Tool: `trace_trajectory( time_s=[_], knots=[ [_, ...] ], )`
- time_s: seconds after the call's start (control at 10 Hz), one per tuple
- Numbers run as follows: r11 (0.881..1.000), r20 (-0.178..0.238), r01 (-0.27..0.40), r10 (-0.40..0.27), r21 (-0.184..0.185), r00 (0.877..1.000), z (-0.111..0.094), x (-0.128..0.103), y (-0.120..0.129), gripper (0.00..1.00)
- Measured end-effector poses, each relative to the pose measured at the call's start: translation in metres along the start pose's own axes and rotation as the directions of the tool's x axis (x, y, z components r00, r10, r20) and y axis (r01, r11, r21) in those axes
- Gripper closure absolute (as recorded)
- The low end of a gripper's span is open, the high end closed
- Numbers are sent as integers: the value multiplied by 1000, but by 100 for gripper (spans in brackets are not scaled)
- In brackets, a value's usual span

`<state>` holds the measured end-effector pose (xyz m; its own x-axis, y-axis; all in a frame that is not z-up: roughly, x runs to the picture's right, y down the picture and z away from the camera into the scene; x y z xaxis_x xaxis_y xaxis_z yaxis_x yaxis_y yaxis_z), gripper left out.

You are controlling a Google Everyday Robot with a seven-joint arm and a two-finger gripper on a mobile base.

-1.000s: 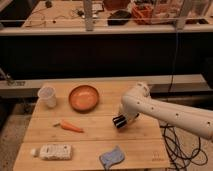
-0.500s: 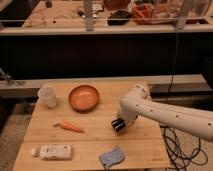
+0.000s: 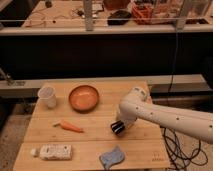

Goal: Place the eraser on the white sponge

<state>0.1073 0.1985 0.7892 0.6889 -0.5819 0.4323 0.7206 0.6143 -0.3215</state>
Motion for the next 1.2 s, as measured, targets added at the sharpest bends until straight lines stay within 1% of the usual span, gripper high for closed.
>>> trace_trajectory(
  time_s=[0.2, 1.2],
  knots=[
    [1000, 4, 2, -2, -1, 1000, 0, -3, 2, 97],
    [998, 36, 67, -67, -4, 997, 3, -32, 14, 97]
  ],
)
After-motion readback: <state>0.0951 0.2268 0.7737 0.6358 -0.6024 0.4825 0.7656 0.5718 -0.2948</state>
